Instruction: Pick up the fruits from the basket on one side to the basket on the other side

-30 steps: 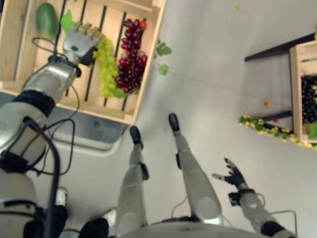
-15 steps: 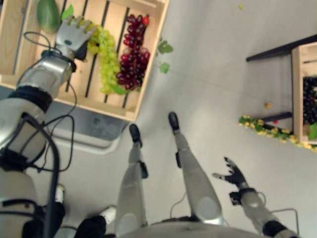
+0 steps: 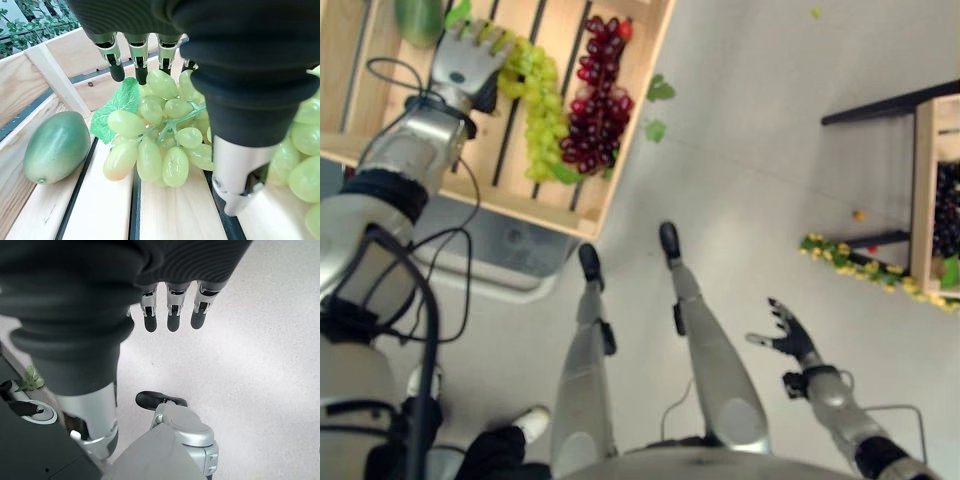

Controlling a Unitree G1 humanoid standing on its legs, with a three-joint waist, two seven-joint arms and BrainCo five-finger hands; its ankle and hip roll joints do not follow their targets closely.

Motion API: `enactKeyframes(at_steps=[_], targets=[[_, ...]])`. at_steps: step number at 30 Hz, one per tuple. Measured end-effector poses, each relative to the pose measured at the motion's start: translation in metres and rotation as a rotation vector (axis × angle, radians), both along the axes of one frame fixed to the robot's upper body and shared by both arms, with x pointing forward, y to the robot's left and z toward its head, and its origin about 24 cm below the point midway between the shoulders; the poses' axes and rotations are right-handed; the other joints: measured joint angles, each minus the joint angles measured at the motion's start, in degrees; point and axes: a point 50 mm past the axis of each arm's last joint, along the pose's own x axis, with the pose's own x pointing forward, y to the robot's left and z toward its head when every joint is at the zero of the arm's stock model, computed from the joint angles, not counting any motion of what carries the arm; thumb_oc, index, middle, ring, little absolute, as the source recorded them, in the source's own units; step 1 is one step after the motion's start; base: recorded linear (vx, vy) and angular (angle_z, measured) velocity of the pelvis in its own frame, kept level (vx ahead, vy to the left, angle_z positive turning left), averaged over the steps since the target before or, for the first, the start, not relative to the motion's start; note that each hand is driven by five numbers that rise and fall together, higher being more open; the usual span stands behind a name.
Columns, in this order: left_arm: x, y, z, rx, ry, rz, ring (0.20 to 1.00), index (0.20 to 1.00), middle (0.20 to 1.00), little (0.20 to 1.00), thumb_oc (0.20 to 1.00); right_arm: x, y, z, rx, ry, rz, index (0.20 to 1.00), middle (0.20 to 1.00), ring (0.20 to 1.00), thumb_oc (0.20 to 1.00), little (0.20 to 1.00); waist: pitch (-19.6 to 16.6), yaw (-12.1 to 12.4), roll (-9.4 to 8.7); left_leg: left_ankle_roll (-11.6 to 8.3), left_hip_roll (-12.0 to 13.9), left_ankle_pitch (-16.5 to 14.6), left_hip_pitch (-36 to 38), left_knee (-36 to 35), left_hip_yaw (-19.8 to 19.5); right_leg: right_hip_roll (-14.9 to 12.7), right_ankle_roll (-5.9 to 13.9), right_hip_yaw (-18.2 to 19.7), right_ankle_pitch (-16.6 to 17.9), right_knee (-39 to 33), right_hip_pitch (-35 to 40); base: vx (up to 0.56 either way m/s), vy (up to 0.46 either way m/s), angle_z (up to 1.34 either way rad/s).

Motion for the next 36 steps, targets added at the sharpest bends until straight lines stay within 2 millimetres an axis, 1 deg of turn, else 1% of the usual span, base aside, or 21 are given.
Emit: enactKeyframes(at_steps=[2,7,10,15,20,30,36], targets=[[0.000,0.000,0.004,-0.011,-0.023,-0.006,1.000,1.000,1.000,1.000,1.000,0.001,0.001,0.001,0.003,-0.006,0.002,1.000,1.000,1.000,1.000,1.000,-0.13,-0.09,-0.23,0.08,-0.01,0.09,-0.90,0.12,-0.24,0.00,-0.10,-0.29,0.12,0.02,-0.69,0.00,-0.010,0.04],[0.002,-0.006,0.005,-0.020,-0.035,-0.019,1.000,1.000,1.000,1.000,1.000,0.000,0.002,0.001,0.005,-0.008,0.009,1.000,1.000,1.000,1.000,1.000,-0.19,-0.07,-0.36,0.09,-0.14,0.09,-1.10,0.14,-0.99,-0.09,-0.10,-0.67,0.11,0.03,-0.71,0.00,-0.001,0.03],[0.003,-0.009,0.004,-0.024,-0.036,-0.019,0.200,0.200,0.200,0.200,0.200,0.000,0.003,0.000,0.006,-0.006,0.011,1.000,1.000,1.000,1.000,1.000,-0.20,-0.07,-0.42,0.11,-0.22,0.10,-1.13,0.17,-1.04,-0.18,-0.09,-0.70,0.11,0.03,-0.71,0.00,0.000,0.00],[0.004,-0.009,0.007,-0.051,-0.052,-0.005,0.200,0.200,0.200,0.200,0.200,-0.006,0.004,-0.003,0.007,0.005,0.017,1.000,1.000,1.000,1.000,1.000,-0.21,-0.07,-0.45,0.16,-0.27,0.14,-1.15,0.23,-1.09,-0.23,-0.09,-0.70,0.11,0.07,-0.71,0.00,0.000,0.00],[0.006,-0.013,0.005,-0.070,-0.051,-0.012,0.200,0.200,0.200,0.200,0.200,-0.010,0.004,-0.005,0.006,0.018,0.012,1.000,1.000,1.000,1.000,1.000,-0.17,-0.07,-0.51,0.23,-0.41,0.19,-1.22,0.23,-1.11,-0.35,-0.08,-0.75,0.10,0.08,-0.71,0.00,0.000,0.00],[0.006,-0.014,0.005,-0.078,-0.052,-0.014,0.200,0.200,0.200,0.200,0.200,-0.011,0.004,-0.006,0.016,0.019,0.008,1.000,1.000,1.000,1.000,1.000,-0.12,-0.09,-0.61,0.25,-0.41,0.21,-1.39,0.23,-1.13,-0.36,-0.07,-0.79,0.10,0.08,-0.84,0.00,0.000,0.00],[0.006,-0.013,0.007,-0.090,-0.059,-0.016,0.200,0.200,0.200,0.200,0.200,-0.011,0.005,-0.005,0.019,0.010,0.002,1.000,1.000,1.000,1.000,1.000,-0.02,-0.08,-1.44,0.26,-0.42,0.22,-1.44,0.26,-1.13,-0.38,-0.07,-0.81,0.10,0.08,-0.90,0.00,0.000,0.00]])
